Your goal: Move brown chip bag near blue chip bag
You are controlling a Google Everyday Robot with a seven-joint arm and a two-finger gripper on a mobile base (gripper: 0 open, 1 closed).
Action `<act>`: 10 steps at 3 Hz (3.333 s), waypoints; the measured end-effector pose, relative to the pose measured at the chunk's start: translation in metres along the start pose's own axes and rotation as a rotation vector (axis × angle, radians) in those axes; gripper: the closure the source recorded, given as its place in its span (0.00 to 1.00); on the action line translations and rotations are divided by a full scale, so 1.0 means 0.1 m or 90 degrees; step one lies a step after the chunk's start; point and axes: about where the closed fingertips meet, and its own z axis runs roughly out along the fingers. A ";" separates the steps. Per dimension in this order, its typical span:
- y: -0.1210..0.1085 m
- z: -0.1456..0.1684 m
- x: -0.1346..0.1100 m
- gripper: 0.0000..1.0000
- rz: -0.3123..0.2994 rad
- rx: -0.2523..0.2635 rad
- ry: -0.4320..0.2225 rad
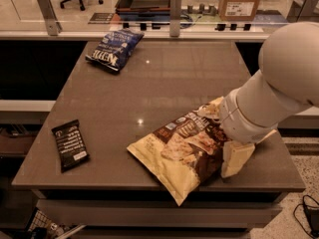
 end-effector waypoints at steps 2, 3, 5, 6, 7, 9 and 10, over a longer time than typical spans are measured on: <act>0.02 0.03 -0.09 0.64 -0.007 -0.001 0.000; 0.02 0.02 -0.09 0.88 -0.007 0.000 0.001; 0.01 -0.02 -0.10 1.00 -0.007 0.000 0.001; 0.00 -0.06 -0.05 1.00 0.000 0.015 0.003; -0.13 -0.16 0.15 1.00 0.000 0.029 0.023; -0.67 -0.51 0.79 1.00 0.003 0.082 0.086; -1.03 -0.72 1.07 1.00 -0.007 0.119 0.115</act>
Offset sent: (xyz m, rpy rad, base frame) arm -0.0040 0.0086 -0.0052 -0.0031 -0.0011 0.0101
